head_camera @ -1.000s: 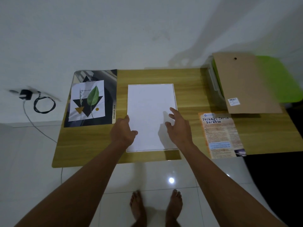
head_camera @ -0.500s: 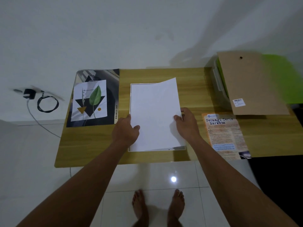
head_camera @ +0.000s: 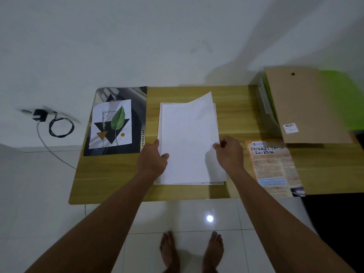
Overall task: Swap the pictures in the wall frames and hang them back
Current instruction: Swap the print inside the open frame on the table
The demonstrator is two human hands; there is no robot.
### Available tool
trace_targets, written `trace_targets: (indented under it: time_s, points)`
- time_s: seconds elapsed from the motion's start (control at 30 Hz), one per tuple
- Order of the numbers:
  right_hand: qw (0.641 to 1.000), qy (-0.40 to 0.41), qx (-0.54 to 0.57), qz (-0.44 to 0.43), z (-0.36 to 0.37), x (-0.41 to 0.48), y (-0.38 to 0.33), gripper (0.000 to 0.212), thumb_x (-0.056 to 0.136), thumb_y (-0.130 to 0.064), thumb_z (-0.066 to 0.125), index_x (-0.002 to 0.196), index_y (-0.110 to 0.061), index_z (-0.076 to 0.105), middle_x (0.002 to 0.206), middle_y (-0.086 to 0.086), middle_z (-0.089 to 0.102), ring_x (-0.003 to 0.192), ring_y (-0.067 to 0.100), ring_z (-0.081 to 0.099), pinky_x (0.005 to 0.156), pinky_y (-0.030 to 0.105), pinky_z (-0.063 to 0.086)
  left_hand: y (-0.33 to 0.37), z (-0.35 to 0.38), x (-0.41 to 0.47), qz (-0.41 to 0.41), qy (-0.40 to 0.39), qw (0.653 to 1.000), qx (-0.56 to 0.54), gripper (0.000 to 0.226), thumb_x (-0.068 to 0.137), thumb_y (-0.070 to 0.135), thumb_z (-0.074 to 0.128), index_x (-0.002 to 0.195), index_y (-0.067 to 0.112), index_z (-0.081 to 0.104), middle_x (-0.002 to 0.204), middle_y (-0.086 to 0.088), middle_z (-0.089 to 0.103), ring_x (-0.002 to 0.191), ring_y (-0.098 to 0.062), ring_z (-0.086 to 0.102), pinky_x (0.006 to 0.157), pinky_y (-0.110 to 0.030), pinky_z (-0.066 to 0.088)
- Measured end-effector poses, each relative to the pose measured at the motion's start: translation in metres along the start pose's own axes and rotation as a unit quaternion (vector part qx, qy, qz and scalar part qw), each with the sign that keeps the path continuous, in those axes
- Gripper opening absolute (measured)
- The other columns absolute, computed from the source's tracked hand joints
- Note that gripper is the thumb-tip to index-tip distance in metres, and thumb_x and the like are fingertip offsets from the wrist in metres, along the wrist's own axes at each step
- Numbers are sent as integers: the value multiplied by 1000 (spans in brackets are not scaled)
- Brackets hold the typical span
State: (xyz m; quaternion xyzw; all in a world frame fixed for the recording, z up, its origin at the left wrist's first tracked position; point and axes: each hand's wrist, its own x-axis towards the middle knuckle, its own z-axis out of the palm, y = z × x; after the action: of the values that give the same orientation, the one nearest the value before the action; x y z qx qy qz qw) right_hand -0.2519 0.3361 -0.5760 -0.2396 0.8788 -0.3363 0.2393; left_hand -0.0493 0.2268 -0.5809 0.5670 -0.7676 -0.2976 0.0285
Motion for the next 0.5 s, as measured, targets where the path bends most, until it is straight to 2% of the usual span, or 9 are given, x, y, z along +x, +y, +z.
trace_targets:
  time_s: [0.13,0.23,0.27,0.37,0.43,0.5]
  points:
    - [999,25,-30,-3,0,-2,0,2,94,-16,61,95,-18,61,91,-1,67,84,18,61,68,29,42,-2,1,3,-7,5,1000,4,68,91,34,63,149,12,34,136,-12,50,125,-29,49,98,-38,43]
    - [993,62,-90,-33,0,-3,-2,6,95,-22,59,99,-18,61,104,3,60,100,21,56,72,30,40,-3,2,5,-5,5,1000,8,69,90,34,64,149,13,34,137,-11,50,126,-29,49,98,-38,43]
    - [993,64,-89,-40,-1,-3,-4,6,96,-21,57,101,-17,60,104,3,59,99,22,56,72,30,41,-3,1,5,-6,6,1000,6,68,90,33,65,148,13,35,137,-11,50,127,-29,48,99,-38,43]
    - [999,18,-14,-38,-6,-5,-15,13,99,-12,48,110,-15,53,97,3,61,86,21,57,68,30,42,-1,1,7,-8,22,1000,-9,62,92,35,62,146,11,40,136,-12,52,125,-30,51,99,-40,44]
    - [999,-9,36,-32,-9,-5,-21,23,99,-8,45,119,-16,53,100,-1,60,88,17,55,72,26,38,1,0,7,-15,29,999,-21,59,94,37,59,143,10,44,135,-13,53,124,-30,52,100,-41,45]
    - [995,-22,95,-13,-11,-2,-21,25,98,-7,45,119,-17,56,104,-1,64,92,18,59,74,26,40,3,-1,8,-18,32,999,-38,56,95,38,57,141,9,47,134,-13,54,124,-31,52,101,-42,44]
